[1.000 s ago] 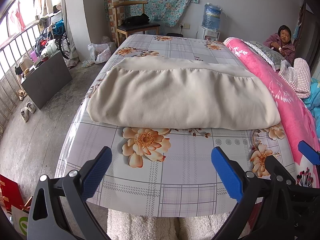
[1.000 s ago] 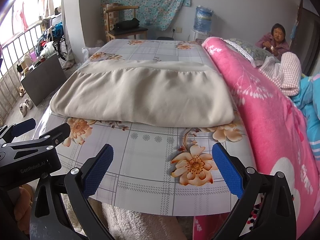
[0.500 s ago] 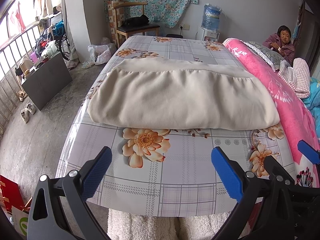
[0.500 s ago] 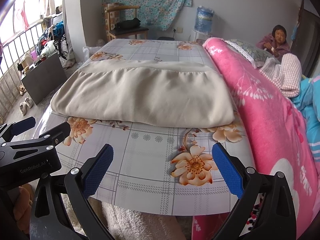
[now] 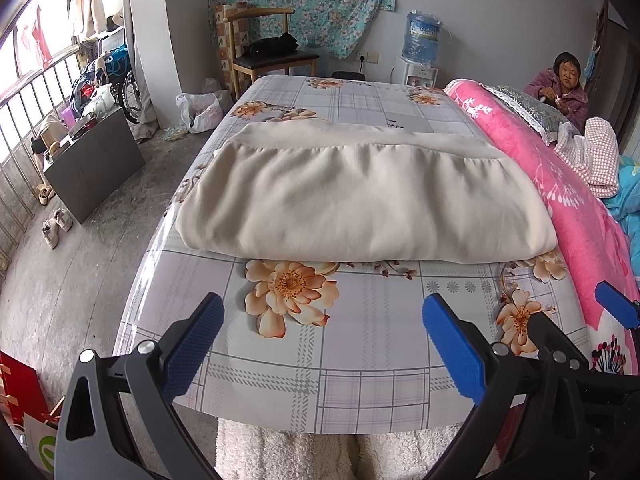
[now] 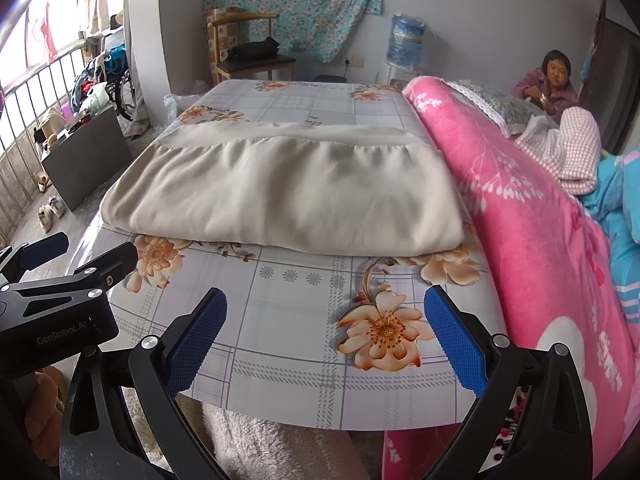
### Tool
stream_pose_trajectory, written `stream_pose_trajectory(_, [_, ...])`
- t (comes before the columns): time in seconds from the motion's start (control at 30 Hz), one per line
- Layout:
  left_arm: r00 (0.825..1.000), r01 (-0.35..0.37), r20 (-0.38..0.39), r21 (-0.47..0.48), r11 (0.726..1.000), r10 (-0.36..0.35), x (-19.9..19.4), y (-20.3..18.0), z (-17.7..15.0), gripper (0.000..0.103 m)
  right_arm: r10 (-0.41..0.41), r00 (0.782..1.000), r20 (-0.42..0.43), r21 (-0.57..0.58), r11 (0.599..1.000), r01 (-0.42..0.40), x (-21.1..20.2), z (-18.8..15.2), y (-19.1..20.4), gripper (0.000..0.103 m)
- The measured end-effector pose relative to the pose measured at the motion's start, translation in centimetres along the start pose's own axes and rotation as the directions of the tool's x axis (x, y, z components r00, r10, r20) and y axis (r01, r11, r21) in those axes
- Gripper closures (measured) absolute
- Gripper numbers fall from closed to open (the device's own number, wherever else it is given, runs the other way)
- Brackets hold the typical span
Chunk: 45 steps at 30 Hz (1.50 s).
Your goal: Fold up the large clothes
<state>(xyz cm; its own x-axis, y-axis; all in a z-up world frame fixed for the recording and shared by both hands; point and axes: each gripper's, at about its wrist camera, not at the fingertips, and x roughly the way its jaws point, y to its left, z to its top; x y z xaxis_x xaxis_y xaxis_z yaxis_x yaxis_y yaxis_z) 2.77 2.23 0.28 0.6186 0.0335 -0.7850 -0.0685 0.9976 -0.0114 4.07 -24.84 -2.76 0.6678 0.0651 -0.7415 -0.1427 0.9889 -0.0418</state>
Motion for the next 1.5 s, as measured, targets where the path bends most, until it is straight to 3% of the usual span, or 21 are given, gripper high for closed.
stream_pose_trajectory(1.5, [1.0,-0.003,-0.004,-0.003,1.0,0.003,0.43,0.12,-0.29,0.005,-0.002,1.0,-0.002,-0.003,1.0,0.002,-0.12,-0.03,-0.34,0.008])
